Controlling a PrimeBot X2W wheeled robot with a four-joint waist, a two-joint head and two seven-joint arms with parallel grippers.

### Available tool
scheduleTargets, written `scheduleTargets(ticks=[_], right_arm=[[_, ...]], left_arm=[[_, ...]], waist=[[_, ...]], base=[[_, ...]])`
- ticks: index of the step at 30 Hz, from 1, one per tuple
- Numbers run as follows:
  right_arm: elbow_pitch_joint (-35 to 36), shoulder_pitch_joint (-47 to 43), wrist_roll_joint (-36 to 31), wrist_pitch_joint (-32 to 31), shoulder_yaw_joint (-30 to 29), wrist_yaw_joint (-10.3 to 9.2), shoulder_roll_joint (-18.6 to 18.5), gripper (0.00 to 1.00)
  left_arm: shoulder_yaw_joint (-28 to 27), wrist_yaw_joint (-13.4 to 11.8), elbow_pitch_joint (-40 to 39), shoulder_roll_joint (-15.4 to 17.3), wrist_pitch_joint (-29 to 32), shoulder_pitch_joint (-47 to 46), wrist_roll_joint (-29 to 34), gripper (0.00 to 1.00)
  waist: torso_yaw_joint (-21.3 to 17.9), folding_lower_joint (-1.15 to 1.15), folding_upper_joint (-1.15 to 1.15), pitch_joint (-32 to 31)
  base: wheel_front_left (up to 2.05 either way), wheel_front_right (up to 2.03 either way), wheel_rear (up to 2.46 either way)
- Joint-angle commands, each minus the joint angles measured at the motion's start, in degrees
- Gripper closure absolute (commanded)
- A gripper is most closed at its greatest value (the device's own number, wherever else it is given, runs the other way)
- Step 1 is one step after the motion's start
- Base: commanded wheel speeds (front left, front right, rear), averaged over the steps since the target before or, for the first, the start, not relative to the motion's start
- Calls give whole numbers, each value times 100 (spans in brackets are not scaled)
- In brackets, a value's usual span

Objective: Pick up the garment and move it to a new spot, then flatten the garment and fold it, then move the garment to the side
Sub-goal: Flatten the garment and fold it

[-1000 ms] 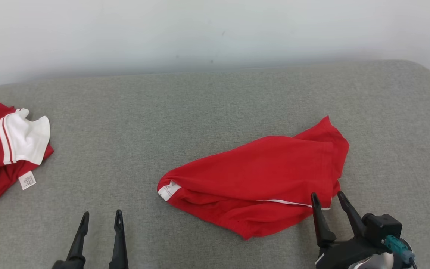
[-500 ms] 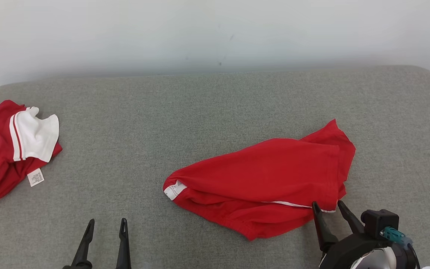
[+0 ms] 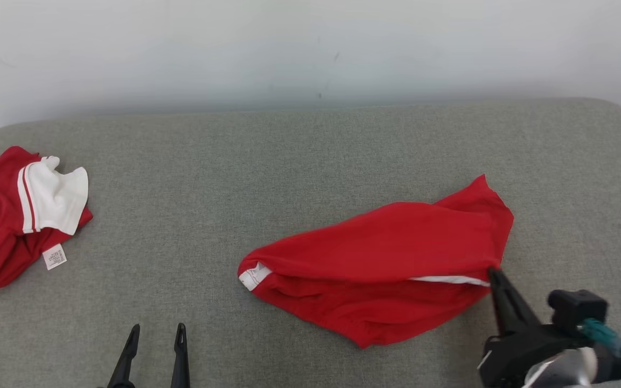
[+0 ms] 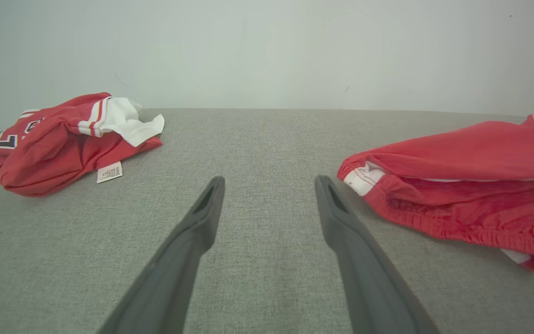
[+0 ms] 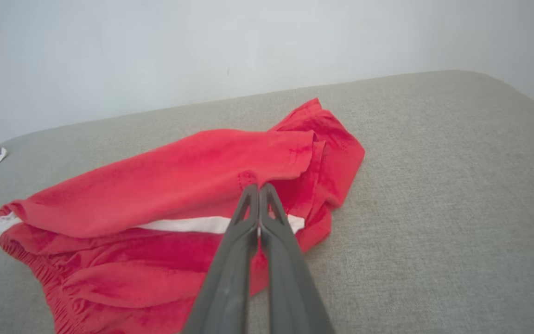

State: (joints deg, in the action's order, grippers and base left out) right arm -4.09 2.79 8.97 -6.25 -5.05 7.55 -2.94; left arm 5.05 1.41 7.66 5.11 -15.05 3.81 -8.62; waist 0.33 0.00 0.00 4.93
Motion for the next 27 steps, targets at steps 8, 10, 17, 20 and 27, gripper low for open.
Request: scheduleTargets(ticks=[8, 10, 17, 20, 27], right_arm=[[695, 300, -81, -309, -178, -13, -92, 100], [588, 536, -46, -475, -129, -13, -237, 100], [-428, 1631, 96, -680, -69, -13, -781, 100], [-966, 2061, 123, -554, -56, -13, -886, 100], [-1723, 2583, -41, -255, -19, -13, -895, 0]], left_arm=[[-110, 83, 57, -91, -19, 92, 131, 0], [-102, 104, 65, -107, -19, 55, 130, 0], [-9, 210, 36, -151, -19, -201, 211, 0], [5, 253, 26, -164, -19, -302, 223, 0], [30, 226, 9, -190, -19, -399, 243, 0]], waist=[[18, 0, 0, 6], [49, 0, 0, 32], [336, 0, 0, 284], [448, 0, 0, 409], [533, 0, 0, 531]], base=[[0, 0, 0], [0, 0, 0], [0, 0, 0], [0, 0, 0], [0, 0, 0]])
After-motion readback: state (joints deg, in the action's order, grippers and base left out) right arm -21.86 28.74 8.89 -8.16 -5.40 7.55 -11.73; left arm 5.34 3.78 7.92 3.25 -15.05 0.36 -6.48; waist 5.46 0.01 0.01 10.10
